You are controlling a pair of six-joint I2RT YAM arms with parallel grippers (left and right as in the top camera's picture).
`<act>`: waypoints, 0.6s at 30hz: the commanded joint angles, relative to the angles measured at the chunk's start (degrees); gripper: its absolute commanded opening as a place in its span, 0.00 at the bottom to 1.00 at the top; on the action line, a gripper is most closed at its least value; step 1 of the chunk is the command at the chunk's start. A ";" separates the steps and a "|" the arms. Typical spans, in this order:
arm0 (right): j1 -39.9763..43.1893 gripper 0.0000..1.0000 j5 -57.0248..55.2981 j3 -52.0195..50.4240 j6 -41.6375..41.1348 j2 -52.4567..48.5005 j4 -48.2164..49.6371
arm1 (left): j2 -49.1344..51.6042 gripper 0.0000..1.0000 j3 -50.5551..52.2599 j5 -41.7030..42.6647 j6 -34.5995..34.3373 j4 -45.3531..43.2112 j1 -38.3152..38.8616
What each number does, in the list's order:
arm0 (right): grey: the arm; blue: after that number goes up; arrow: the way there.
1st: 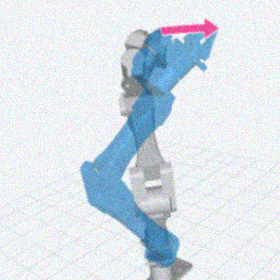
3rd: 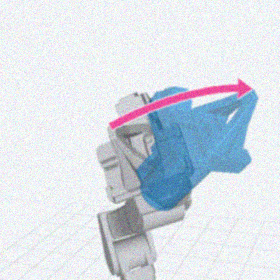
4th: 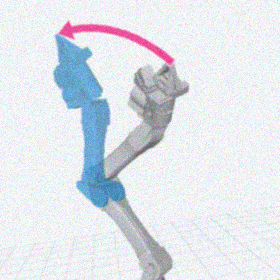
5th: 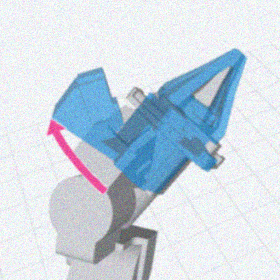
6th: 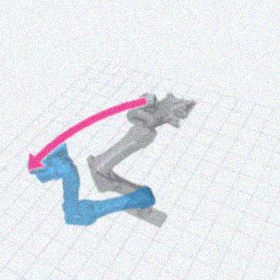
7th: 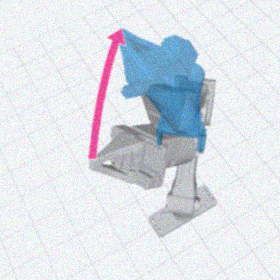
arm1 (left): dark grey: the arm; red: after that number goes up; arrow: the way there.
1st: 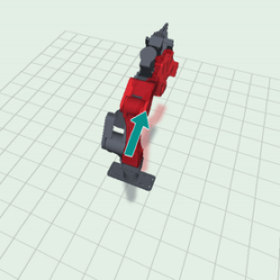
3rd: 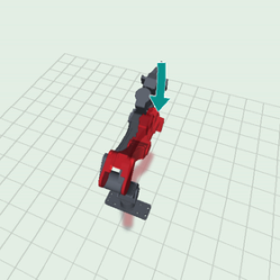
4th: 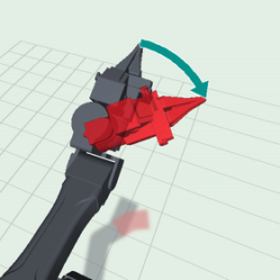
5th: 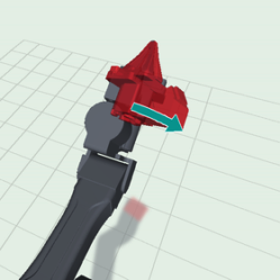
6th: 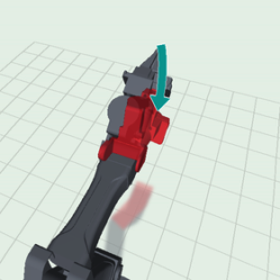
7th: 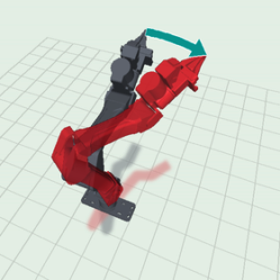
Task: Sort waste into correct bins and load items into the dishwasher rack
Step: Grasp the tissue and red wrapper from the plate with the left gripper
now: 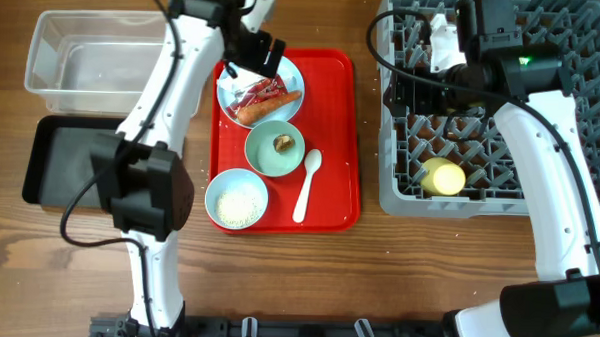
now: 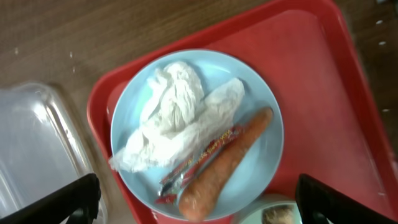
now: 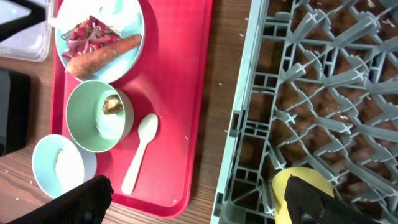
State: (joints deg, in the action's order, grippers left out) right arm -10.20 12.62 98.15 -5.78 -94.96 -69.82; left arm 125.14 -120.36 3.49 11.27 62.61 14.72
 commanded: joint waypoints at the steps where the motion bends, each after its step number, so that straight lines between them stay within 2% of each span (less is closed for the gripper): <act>1: 0.59 0.92 -0.94 0.74 -0.22 0.04 -0.35 | 5.31 1.00 -0.24 -3.56 7.06 -1.42 -0.24; 4: 0.83 0.92 -1.57 0.74 -0.09 0.04 -1.07 | 8.92 0.99 -0.24 -3.63 11.10 -1.38 -0.50; 9: 1.07 0.92 -1.84 0.74 0.07 0.04 -1.36 | 13.57 0.98 -0.24 -3.52 11.06 -3.63 -1.05; 11: 1.07 0.92 -2.05 0.74 -0.02 0.04 -1.60 | 15.37 0.94 -0.24 -3.06 11.02 -4.57 -1.07; 13: 1.16 0.92 -2.25 0.74 -0.02 0.04 -1.66 | 17.29 0.78 -0.24 -2.05 10.78 -4.70 -1.07; 15: 1.16 0.92 -2.25 0.74 0.02 0.04 -1.64 | 18.32 0.50 -0.24 -0.90 10.45 -4.61 -1.07; 17: 1.20 0.92 -2.64 0.74 0.04 0.04 -1.64 | 19.12 0.13 -0.24 -0.09 9.20 -4.59 -1.07; 18: 1.16 0.92 -2.67 0.74 -0.02 0.04 -1.60 | 19.15 0.04 -0.24 -0.07 8.63 -4.57 -1.07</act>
State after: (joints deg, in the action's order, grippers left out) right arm -9.21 11.29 98.15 -5.78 -94.96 -71.35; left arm 141.18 -120.57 2.57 21.06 57.98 14.09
